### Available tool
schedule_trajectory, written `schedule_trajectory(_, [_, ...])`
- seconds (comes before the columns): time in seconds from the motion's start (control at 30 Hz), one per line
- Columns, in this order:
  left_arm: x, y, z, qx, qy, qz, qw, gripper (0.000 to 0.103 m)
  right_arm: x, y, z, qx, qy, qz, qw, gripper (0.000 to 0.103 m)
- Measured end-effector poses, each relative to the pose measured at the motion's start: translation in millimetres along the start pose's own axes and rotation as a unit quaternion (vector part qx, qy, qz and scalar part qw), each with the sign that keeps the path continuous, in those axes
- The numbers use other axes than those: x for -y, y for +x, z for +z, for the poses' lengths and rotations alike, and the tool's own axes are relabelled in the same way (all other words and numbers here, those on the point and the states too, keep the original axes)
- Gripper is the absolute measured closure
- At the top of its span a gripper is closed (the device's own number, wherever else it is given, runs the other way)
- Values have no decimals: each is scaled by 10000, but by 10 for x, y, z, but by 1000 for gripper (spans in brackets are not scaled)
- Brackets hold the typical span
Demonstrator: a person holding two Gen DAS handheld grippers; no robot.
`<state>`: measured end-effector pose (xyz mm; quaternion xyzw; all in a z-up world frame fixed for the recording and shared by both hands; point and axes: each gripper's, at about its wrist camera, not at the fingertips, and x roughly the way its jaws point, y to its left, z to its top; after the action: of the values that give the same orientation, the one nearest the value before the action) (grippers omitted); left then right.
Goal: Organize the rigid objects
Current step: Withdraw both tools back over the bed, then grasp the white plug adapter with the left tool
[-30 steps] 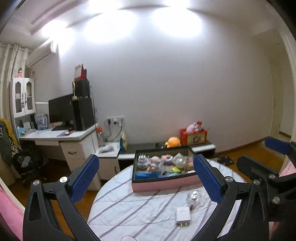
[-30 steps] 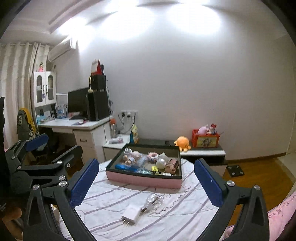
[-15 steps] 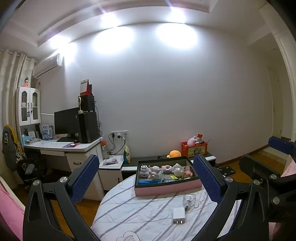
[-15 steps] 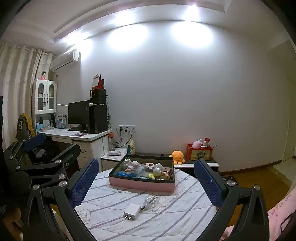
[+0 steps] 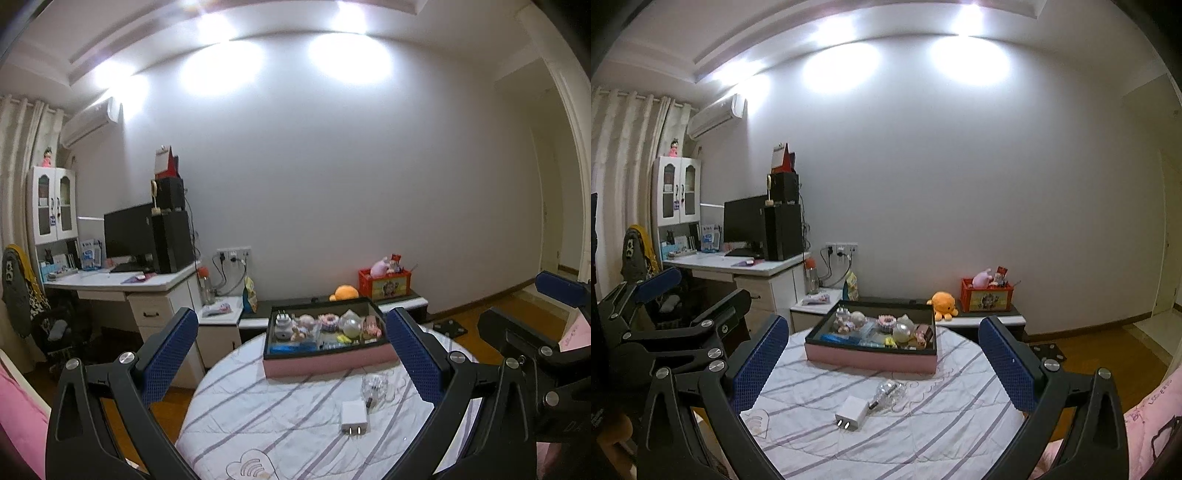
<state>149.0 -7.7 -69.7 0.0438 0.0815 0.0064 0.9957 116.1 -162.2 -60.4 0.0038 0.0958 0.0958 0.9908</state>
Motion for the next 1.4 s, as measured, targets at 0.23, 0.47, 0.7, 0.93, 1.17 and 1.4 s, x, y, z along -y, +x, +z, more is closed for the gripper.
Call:
schedule_trajectory(0.23, [142, 583, -392, -1032, -63, -258, 9943, 0, 141, 427, -322, -666, 113, -111, 9977, 0])
schedule_trajectory(0.47, [431, 1265, -951, -2140, -37, -459, 9757, 0, 475, 1020, -855, -1693, 330, -320, 9845, 0])
schedule_trajectory(0.7, [658, 1698, -1347, -2784, 133, -575, 9587, 0, 777, 1433, -1312, -2478, 560, -448, 9662, 0])
schedule_trajectory(0.93, [734, 1967, -1568, -3307, 95, -723, 9409, 0, 895, 1657, -1537, -2919, 572, -549, 9531, 0])
schedule_trajectory(1.17, [741, 2105, -1642, -3614, 41, -911, 9279, 11, 849, 1769, -1587, -3083, 555, -494, 9484, 0])
schedule_trajectory(1.4, [716, 2099, -1589, -3480, 66, -1275, 9288, 56, 814, 1819, -1601, -3181, 526, -525, 9452, 0])
